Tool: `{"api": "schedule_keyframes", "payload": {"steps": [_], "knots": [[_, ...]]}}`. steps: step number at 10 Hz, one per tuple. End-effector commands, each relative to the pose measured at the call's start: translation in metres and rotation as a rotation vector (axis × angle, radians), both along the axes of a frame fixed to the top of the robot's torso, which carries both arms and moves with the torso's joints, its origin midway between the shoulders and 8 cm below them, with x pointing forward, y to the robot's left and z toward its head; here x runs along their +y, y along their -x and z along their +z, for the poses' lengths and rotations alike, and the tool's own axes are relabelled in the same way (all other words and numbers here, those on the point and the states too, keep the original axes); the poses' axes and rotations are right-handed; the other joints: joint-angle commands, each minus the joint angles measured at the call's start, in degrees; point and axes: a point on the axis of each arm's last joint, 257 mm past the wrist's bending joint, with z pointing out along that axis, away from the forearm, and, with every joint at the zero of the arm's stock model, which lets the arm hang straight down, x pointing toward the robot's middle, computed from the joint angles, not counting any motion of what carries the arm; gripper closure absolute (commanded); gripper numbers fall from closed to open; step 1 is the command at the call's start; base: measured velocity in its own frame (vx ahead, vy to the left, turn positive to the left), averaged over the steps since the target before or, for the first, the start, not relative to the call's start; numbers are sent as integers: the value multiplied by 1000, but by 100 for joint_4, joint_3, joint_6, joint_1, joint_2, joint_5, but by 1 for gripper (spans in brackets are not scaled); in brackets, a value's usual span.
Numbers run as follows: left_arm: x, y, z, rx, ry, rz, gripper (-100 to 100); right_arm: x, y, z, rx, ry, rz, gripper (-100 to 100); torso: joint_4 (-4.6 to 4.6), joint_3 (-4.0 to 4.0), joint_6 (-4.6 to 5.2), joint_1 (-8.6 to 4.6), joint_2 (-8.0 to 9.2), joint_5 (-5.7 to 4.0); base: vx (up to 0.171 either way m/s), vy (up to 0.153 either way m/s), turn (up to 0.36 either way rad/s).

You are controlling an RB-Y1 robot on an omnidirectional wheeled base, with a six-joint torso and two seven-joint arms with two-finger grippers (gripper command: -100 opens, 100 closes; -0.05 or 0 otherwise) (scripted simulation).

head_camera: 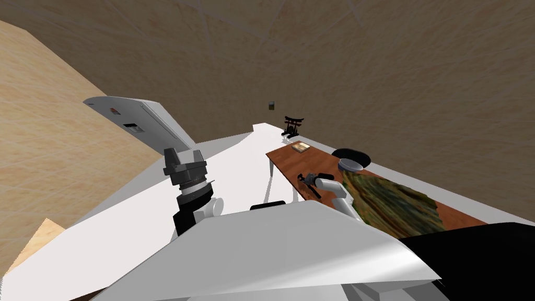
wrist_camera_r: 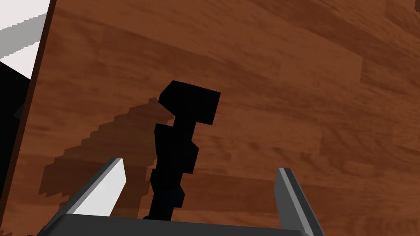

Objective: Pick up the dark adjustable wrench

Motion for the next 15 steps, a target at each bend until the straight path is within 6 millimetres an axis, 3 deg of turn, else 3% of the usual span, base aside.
{"api": "schedule_keyframes", "payload": {"steps": [1,10,15], "knots": [[0,0,0,0,0,0,0,-6,11,-10,54,-36,-34,-100,0,0,0,0,0,0,41,8,-12],[0,0,0,0,0,0,0,-21,70,-48,304,-192,-170,-100,1,1,0,-2,1,0,44,5,-11],[0,0,0,0,0,0,0,-23,98,-57,417,-264,-232,-100,1,2,0,-1,3,0,39,4,-8]]}}
